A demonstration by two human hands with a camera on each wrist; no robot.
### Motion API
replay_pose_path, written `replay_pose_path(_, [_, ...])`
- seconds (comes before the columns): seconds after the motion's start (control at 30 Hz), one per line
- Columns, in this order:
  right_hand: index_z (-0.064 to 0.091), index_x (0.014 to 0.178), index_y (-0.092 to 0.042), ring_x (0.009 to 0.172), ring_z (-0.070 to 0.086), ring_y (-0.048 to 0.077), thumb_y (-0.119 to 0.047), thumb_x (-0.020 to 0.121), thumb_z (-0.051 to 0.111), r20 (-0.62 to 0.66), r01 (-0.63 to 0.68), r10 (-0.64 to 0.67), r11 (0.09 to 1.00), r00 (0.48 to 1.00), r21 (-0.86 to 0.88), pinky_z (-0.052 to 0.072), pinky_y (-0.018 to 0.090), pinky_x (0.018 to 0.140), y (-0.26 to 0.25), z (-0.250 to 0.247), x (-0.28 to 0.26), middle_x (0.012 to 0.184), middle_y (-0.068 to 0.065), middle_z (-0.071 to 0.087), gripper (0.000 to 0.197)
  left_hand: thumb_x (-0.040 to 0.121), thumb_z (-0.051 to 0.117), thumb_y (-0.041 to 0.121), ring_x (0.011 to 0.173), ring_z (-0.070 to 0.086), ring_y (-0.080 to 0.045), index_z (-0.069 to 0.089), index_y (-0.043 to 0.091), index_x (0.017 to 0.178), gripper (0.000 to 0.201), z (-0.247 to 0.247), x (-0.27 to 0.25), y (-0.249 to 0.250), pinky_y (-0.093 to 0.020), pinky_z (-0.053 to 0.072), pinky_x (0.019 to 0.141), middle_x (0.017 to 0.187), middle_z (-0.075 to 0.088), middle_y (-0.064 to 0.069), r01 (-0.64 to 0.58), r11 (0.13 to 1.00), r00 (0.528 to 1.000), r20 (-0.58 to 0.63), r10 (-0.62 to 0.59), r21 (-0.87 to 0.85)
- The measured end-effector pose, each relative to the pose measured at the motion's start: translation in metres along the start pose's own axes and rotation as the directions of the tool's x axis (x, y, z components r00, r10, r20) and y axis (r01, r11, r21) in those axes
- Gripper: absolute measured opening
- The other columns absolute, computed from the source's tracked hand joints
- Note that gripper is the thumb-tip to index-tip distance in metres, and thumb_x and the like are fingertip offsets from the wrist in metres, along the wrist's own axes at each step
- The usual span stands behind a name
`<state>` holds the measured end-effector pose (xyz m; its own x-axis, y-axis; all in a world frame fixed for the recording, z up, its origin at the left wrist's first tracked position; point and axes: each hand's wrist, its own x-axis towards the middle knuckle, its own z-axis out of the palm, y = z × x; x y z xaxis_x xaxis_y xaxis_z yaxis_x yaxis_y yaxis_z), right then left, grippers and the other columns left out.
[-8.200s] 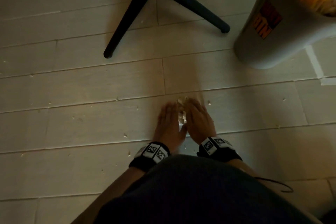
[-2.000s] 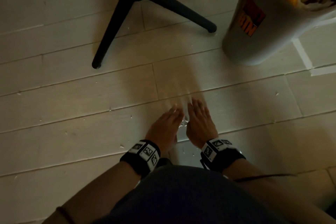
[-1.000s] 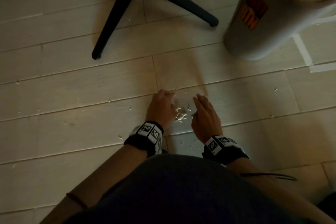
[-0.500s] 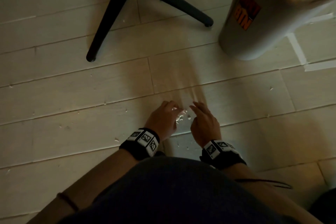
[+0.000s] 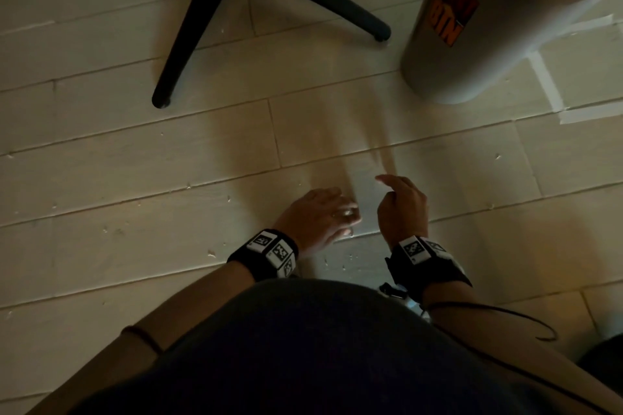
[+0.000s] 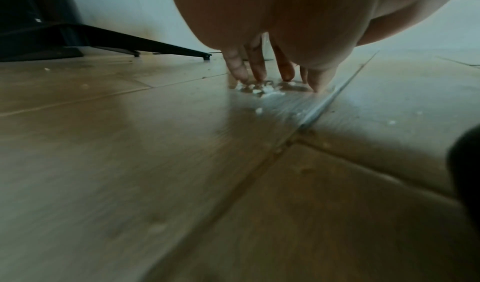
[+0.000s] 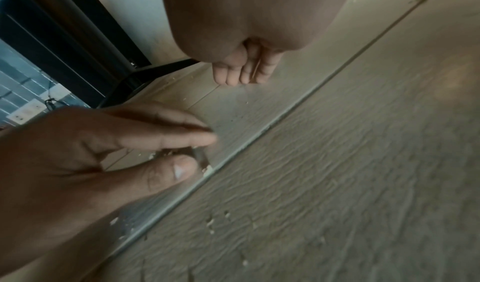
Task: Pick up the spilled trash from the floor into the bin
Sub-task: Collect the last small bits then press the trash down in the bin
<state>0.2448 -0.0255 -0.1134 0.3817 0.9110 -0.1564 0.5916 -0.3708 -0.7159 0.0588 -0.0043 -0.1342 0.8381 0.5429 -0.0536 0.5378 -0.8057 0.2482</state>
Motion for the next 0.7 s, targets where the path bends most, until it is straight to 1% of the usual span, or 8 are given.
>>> replay_pose_path(0.1, [0.072,0.112,-0.011,0.108,0.066,0.028,0.011,0.084,0.043,0.013,0.006,-0.006,1.0,1.0,0.003,0.051,0.036,0.097,0.001,0.0,-0.001,0.122,0.009,0.069,0.045,0.089,0.065,0.03,0.115,0.06,-0.027,0.071,0.024,0.113,0.026,-0.004,-0.014,-0.016,-0.043,0.051,0.094,0.12,0.068,0.0,0.069,0.996,0.992,-0.098,-0.074,-0.053])
replay_pose_path(0.17, [0.073,0.111,-0.011,0.108,0.066,0.028,0.01,0.084,0.043,0.01,0.012,-0.012,1.0,1.0,0.003,0.052,0.038,0.097,0.002,0.0,-0.002,0.121,0.01,0.069,0.045,0.09,0.065,0.028,0.113,0.061,-0.026,0.072,0.023,0.11,0.023,-0.007,-0.018,-0.021,-0.042,0.051,0.092,0.117,0.069,0.0,0.105,0.992,0.985,-0.132,-0.114,-0.071])
replay_pose_path(0.23, [0.073,0.11,-0.01,0.107,0.066,0.027,0.01,0.085,0.044,0.004,0.019,-0.019,1.0,1.0,-0.001,0.05,0.032,0.096,0.002,0.001,-0.002,0.12,0.01,0.069,0.044,0.09,0.065,0.027,0.113,0.061,-0.025,0.072,0.022,0.111,0.023,-0.008,-0.015,-0.018,-0.04,0.05,0.092,0.117,0.069,0.0,0.104,0.992,0.982,-0.148,-0.114,-0.075])
replay_pose_path(0.3, [0.073,0.11,-0.01,0.106,0.066,0.027,0.01,0.085,0.044,0.002,0.021,-0.021,1.0,1.0,-0.003,0.048,0.03,0.094,0.002,0.001,-0.003,0.12,0.01,0.069,0.043,0.09,0.065,0.026,0.115,0.06,-0.025,0.07,0.021,0.115,0.026,-0.006,-0.006,-0.01,-0.038,0.049,0.094,0.119,0.068,0.0,0.091,0.994,0.984,-0.149,-0.099,-0.06])
replay_pose_path(0.37, [0.073,0.11,-0.01,0.107,0.066,0.027,0.009,0.085,0.044,0.007,0.01,-0.01,1.0,1.0,-0.003,0.05,0.033,0.095,0.002,0.001,-0.003,0.12,0.009,0.069,0.043,0.09,0.066,0.027,0.115,0.06,-0.025,0.069,0.02,0.116,0.028,-0.004,0.0,-0.003,-0.038,0.05,0.094,0.12,0.068,-0.001,0.072,0.996,0.988,-0.131,-0.079,-0.052])
replay_pose_path(0.53, [0.072,0.112,-0.01,0.11,0.065,0.027,0.009,0.086,0.045,0.018,0.003,-0.003,1.0,1.0,-0.003,0.05,0.033,0.098,0.005,0.0,-0.003,0.121,0.01,0.069,0.042,0.093,0.061,0.028,0.111,0.061,-0.023,0.07,0.016,0.114,0.025,-0.001,-0.015,-0.013,-0.039,0.055,0.086,0.117,0.069,-0.003,0.064,0.994,0.992,-0.104,-0.073,-0.087])
replay_pose_path(0.63, [0.072,0.113,-0.01,0.111,0.064,0.026,0.009,0.087,0.045,0.025,-0.006,0.006,1.0,1.0,-0.002,0.045,0.027,0.096,0.006,0.0,-0.004,0.122,0.01,0.068,0.042,0.094,0.06,0.031,0.116,0.059,-0.024,0.069,0.019,0.116,0.026,-0.002,-0.021,-0.013,-0.04,0.052,0.092,0.121,0.068,-0.001,0.084,0.993,0.989,-0.118,-0.093,-0.083])
replay_pose_path(0.7, [0.072,0.112,-0.011,0.111,0.064,0.025,0.008,0.087,0.045,0.023,-0.015,0.015,1.0,1.0,-0.004,0.046,0.027,0.096,0.006,0.001,-0.004,0.122,0.009,0.068,0.042,0.093,0.061,0.032,0.121,0.057,-0.024,0.067,0.022,0.118,0.027,-0.003,-0.016,0.002,-0.04,0.048,0.099,0.124,0.067,0.001,0.035,0.997,0.992,-0.118,-0.043,-0.071])
